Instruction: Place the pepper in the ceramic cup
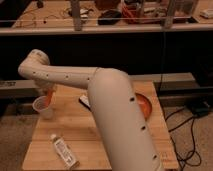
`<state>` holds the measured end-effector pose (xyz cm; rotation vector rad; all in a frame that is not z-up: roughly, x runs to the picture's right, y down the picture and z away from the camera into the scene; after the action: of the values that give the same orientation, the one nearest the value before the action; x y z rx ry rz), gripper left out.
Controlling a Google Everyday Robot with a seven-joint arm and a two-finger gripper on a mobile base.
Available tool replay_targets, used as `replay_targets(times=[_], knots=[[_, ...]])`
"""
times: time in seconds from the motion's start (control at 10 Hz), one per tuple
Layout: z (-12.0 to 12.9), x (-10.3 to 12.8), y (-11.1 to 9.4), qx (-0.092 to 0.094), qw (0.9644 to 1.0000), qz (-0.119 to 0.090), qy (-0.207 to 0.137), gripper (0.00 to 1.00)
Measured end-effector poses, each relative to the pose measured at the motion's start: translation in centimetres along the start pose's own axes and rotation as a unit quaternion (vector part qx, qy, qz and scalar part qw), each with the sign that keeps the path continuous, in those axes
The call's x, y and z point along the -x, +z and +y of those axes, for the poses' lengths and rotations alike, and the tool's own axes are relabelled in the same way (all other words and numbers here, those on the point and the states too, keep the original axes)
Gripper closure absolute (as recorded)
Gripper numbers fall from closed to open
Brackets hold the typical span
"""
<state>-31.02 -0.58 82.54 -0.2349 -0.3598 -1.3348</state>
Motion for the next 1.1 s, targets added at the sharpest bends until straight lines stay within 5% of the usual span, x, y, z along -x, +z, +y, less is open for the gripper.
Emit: replay_targets(times=[0.7, 1.1], knots=[[-2.2, 0.7, 0.1, -0.006, 0.9997, -0.005, -0.023, 0.94], [-2.6, 1.0, 0.2, -0.010, 0.9992, -0.006, -0.038, 0.55]])
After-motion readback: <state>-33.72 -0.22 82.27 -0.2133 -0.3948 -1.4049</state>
